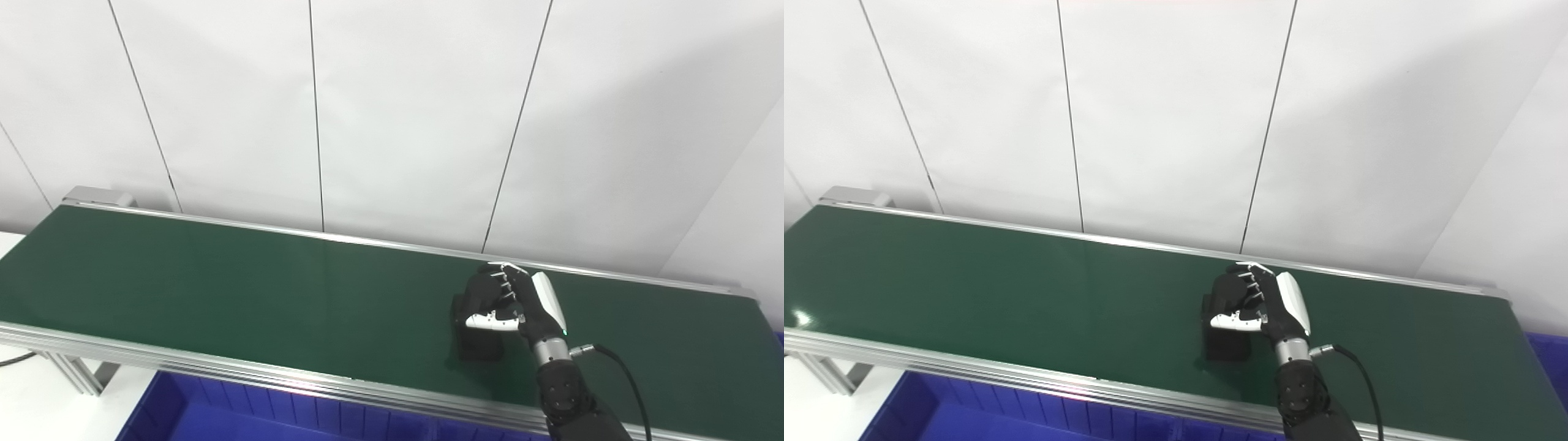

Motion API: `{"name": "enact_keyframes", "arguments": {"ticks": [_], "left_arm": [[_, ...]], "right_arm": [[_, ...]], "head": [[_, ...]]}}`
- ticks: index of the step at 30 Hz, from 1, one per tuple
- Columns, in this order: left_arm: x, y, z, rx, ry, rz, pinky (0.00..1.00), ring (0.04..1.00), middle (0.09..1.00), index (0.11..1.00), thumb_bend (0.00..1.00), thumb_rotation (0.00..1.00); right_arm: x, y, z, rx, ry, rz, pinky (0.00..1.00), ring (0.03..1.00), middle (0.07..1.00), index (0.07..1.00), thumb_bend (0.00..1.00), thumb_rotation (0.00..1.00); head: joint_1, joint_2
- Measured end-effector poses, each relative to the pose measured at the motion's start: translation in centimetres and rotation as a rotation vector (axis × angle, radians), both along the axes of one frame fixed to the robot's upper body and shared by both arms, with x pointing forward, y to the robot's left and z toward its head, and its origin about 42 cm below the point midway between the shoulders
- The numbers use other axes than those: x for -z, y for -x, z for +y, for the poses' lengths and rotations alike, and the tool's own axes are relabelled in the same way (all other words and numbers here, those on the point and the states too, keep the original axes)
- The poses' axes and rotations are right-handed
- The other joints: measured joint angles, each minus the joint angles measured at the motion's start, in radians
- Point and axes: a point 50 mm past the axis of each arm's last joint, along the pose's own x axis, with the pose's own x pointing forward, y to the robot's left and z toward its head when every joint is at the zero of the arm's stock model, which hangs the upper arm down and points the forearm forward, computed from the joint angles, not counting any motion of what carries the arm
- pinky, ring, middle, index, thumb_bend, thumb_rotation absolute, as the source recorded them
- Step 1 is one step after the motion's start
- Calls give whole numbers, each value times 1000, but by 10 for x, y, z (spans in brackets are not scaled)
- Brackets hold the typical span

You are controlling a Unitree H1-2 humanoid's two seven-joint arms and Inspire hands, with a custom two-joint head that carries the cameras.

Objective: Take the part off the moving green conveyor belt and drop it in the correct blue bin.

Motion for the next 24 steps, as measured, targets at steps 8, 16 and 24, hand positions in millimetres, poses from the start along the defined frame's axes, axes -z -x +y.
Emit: {"name": "enact_keyframes", "arguments": {"ticks": [8, 16, 24], "left_arm": [[0, 0, 0, 2, -1, 1, 935, 946, 959, 944, 942, 789], [0, 0, 0, 5, 1, 1, 936, 947, 960, 947, 939, 781], [-11, -9, 3, 12, 51, -5, 999, 990, 996, 989, 954, 776]], "right_arm": [[-1, -1, 0, 5, 11, -13, 283, 340, 431, 534, 517, 0], [-3, 0, -3, 5, 13, -24, 272, 333, 430, 533, 518, 0], [-20, 20, -5, -56, -29, -108, 260, 322, 428, 535, 517, 0]], "head": [[-8, 3], [-61, 31], [-222, 127]]}}
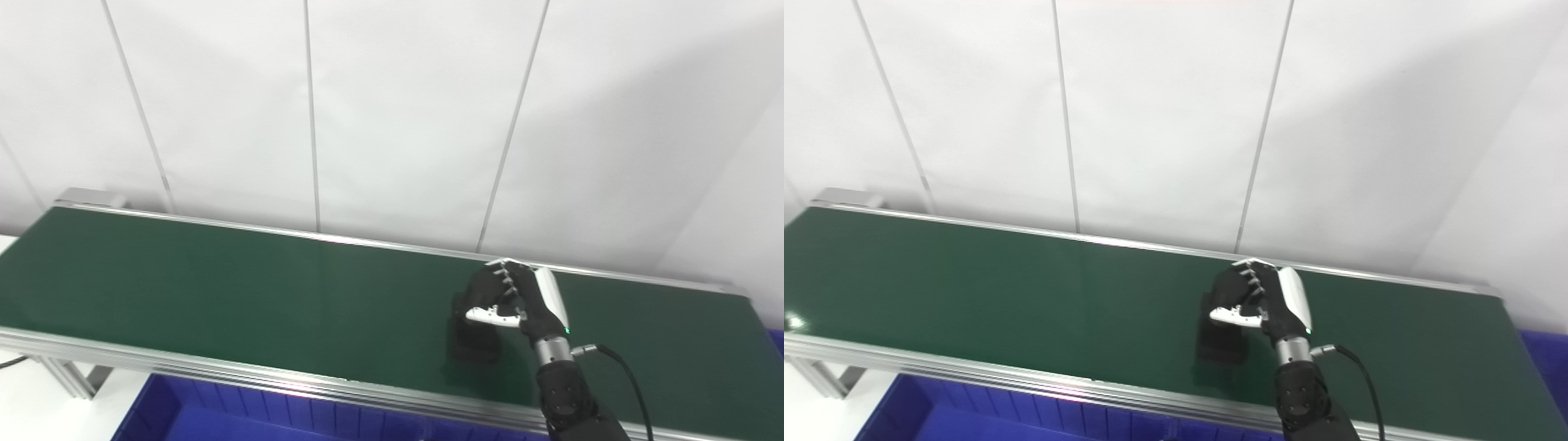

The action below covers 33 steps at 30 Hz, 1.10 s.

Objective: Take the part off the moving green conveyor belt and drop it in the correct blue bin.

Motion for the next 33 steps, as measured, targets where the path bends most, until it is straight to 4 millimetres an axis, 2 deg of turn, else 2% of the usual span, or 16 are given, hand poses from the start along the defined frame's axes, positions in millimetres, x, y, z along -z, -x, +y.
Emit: {"name": "enact_keyframes", "arguments": {"ticks": [1, 3, 5, 6, 8, 10, 12, 14, 16, 18, 23, 24, 26, 30, 33], "left_arm": [[-2, -2, 1, -2, 9, -4, 1000, 996, 999, 996, 949, 797], [-6, -5, 2, -4, 21, -9, 1000, 1000, 1000, 1000, 952, 820], [-9, -5, 5, -13, 31, -13, 1000, 1000, 1000, 1000, 950, 835], [-11, -6, 7, -18, 39, -18, 1000, 1000, 1000, 1000, 943, 851], [-15, -5, 9, -21, 50, -25, 1000, 1000, 1000, 1000, 918, 870], [-16, -5, 14, -29, 61, -20, 1000, 1000, 1000, 1000, 908, 883], [-17, -7, 20, -32, 70, -13, 1000, 1000, 1000, 1000, 902, 895], [-21, -9, 25, -38, 86, -17, 1000, 1000, 1000, 1000, 902, 901], [-24, -13, 30, -37, 90, -23, 1000, 1000, 1000, 1000, 898, 903], [-24, -14, 35, -39, 88, -22, 1000, 1000, 1000, 1000, 884, 902], [-32, -20, 47, -38, 118, -36, 1000, 1000, 1000, 1000, 894, 901], [-34, -22, 49, -38, 126, -37, 1000, 1000, 1000, 1000, 905, 900], [-37, -24, 52, -30, 133, -46, 1000, 1000, 1000, 1000, 914, 896], [-43, -29, 57, -29, 166, -57, 1000, 1000, 1000, 1000, 936, 889], [-48, -32, 59, -21, 187, -69, 1000, 1000, 1000, 1000, 935, 895]], "right_arm": [[-2, 3, 0, -9, -1, -8, 261, 325, 428, 536, 517, 0], [-7, 11, -4, -24, 4, -33, 263, 329, 428, 535, 517, 0], [-11, 20, -7, -40, 23, -52, 265, 331, 428, 534, 516, 0], [-12, 25, -10, -44, 46, -58, 263, 330, 427, 534, 516, 0], [-17, 36, -19, -48, 105, -82, 260, 326, 427, 532, 517, 0], [-22, 45, -28, -49, 140, -109, 256, 321, 427, 530, 517, 0], [-27, 55, -36, -46, 151, -136, 252, 316, 426, 528, 518, 0], [-30, 63, -43, -33, 151, -151, 249, 314, 424, 529, 518, 0], [-35, 73, -50, -23, 149, -169, 244, 310, 422, 531, 517, 0], [-41, 82, -54, -16, 144, -195, 244, 311, 424, 530, 517, 0], [-57, 113, -73, 35, 142, -206, 259, 325, 426, 530, 516, 0], [-58, 119, -76, 38, 149, -200, 265, 331, 427, 530, 517, 0], [-61, 133, -83, 56, 161, -186, 265, 331, 429, 529, 517, 0], [-70, 164, -94, 99, 175, -160, 255, 318, 426, 528, 517, 0], [-80, 185, -98, 134, 179, -147, 256, 320, 425, 528, 518, 0]], "head": [[0, 0], [-98, 49], [-106, 52], [-145, 70], [-184, 87], [-265, 118], [-270, 121], [-343, 158], [-354, 163], [-408, 195], [-449, 218], [-472, 235], [-472, 235], [-547, 282], [-557, 293]]}}
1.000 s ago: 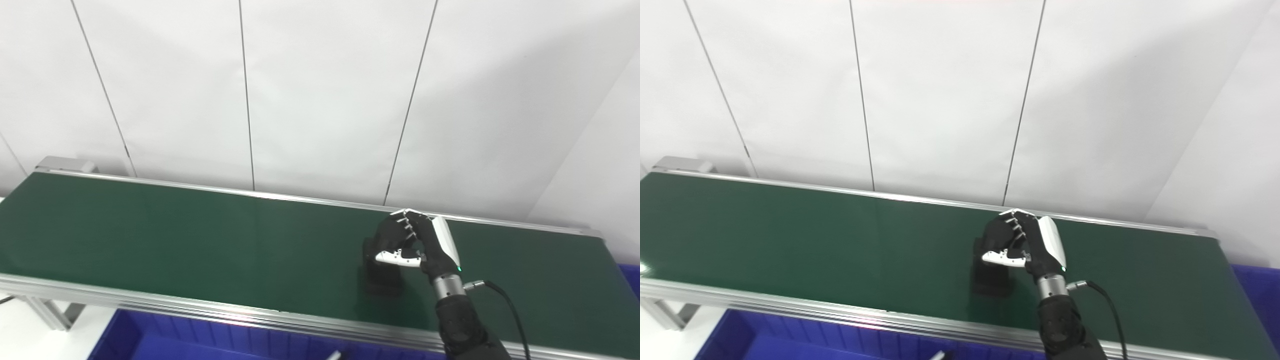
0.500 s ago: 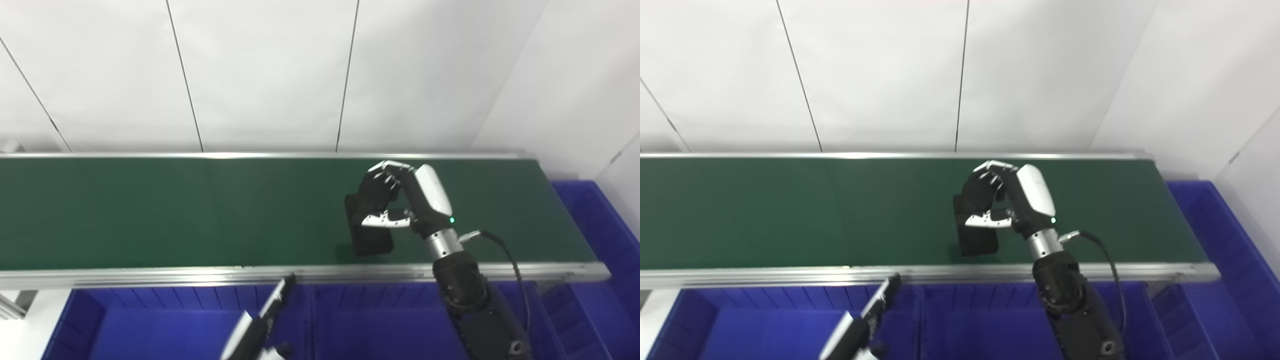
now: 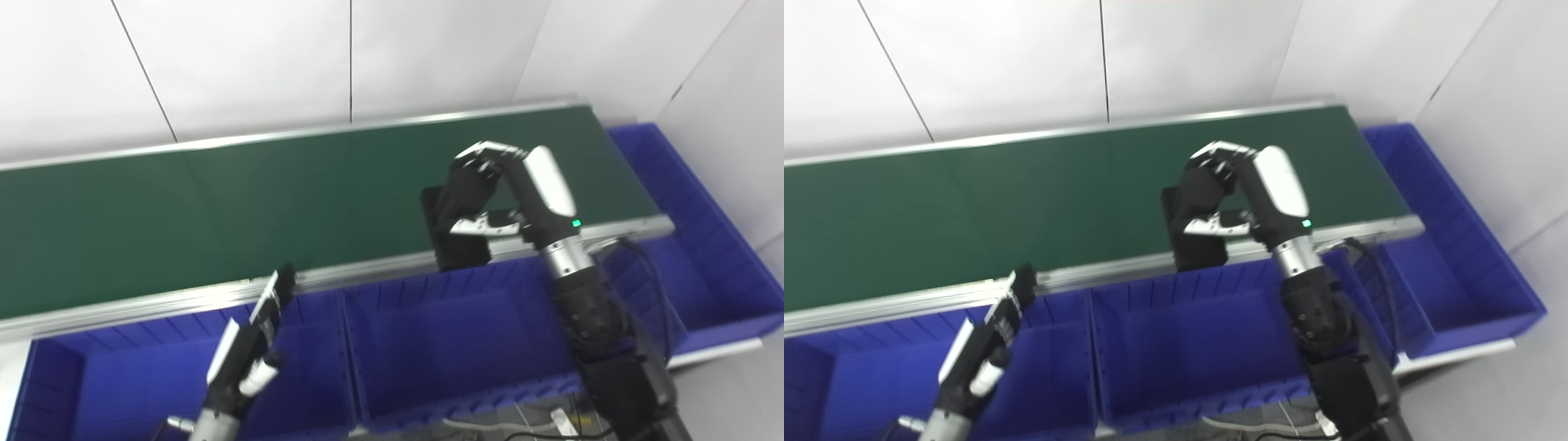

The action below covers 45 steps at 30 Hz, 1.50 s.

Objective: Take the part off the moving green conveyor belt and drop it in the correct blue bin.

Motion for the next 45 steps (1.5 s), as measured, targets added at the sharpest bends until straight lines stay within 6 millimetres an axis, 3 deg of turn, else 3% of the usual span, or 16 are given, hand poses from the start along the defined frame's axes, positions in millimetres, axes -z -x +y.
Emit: {"name": "enact_keyframes", "arguments": {"ticks": [2, 8, 11, 16, 30, 36, 45], "left_arm": [[-4, -2, 2, -2, 4, -17, 998, 1000, 1000, 1000, 931, 896], [-6, -4, 6, 0, 2, -22, 991, 1000, 1000, 1000, 936, 892], [-6, -4, 7, 2, 5, -23, 992, 1000, 1000, 1000, 941, 892], [-8, -3, 5, -1, 3, -33, 993, 1000, 1000, 1000, 921, 910], [-10, 1, -1, 1, 17, -37, 999, 1000, 1000, 1000, 942, 882], [-10, 2, -2, 8, 18, -34, 994, 999, 1000, 1000, 953, 890], [-6, 5, -4, 9, 13, -22, 993, 1000, 1000, 1000, 944, 893]], "right_arm": [[-5, 15, 0, 14, 10, 7, 254, 323, 424, 527, 518, 0], [10, 39, 1, 59, 18, 80, 261, 326, 426, 531, 519, 0], [25, 50, 0, 66, 48, 148, 233, 289, 411, 526, 518, 0], [66, 58, -2, 52, 153, 309, 249, 310, 418, 525, 520, 0], [105, 39, 24, -102, 399, 405, 257, 328, 418, 518, 521, 0], [127, 26, 25, -98, 436, 434, 283, 349, 435, 518, 523, 0], [154, 22, 29, -88, 482, 433, 321, 377, 450, 519, 522, 0]], "head": [[-15, 26], [-29, 37], [-17, 34], [-2, 34], [32, 14], [58, 0], [91, -9]]}}
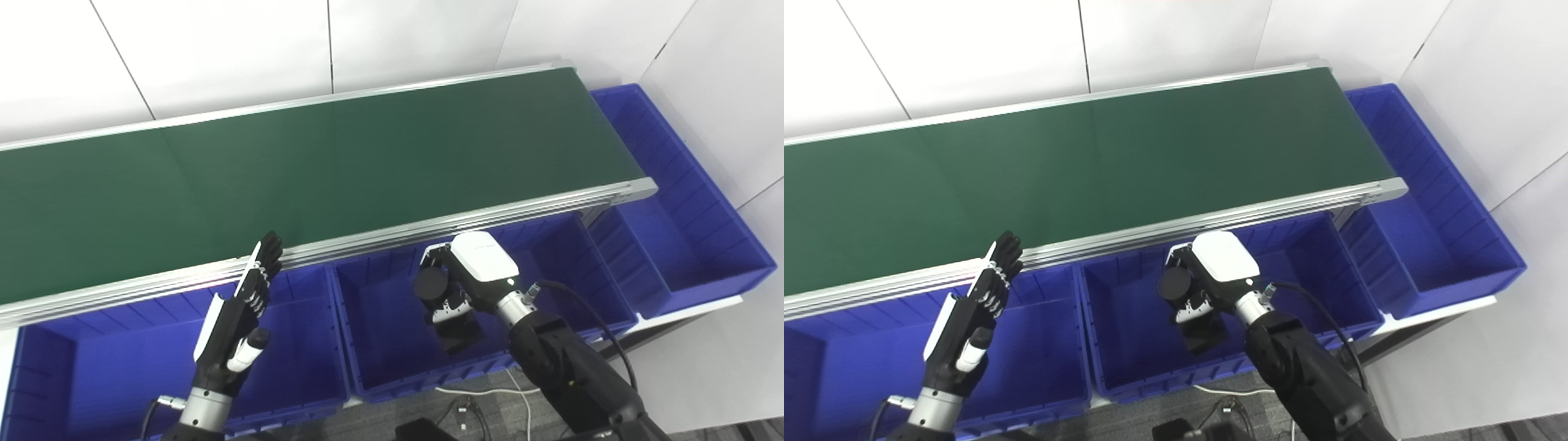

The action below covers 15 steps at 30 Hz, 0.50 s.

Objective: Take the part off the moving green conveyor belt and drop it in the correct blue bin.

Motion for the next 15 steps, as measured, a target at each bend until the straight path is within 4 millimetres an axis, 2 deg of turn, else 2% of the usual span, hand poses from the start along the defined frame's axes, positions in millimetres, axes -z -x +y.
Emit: {"name": "enact_keyframes", "arguments": {"ticks": [10, 15], "left_arm": [[6, 2, -2, 8, -1, 24, 1000, 1000, 1000, 1000, 940, 897], [6, 2, -2, 10, -3, 24, 1000, 1000, 1000, 1000, 940, 894]], "right_arm": [[10, 1, 4, -54, -18, -71, 274, 343, 441, 527, 521, 0], [10, 2, 4, -58, -22, -73, 305, 382, 447, 529, 523, 6]], "head": [[20, -6], [25, -9]]}}
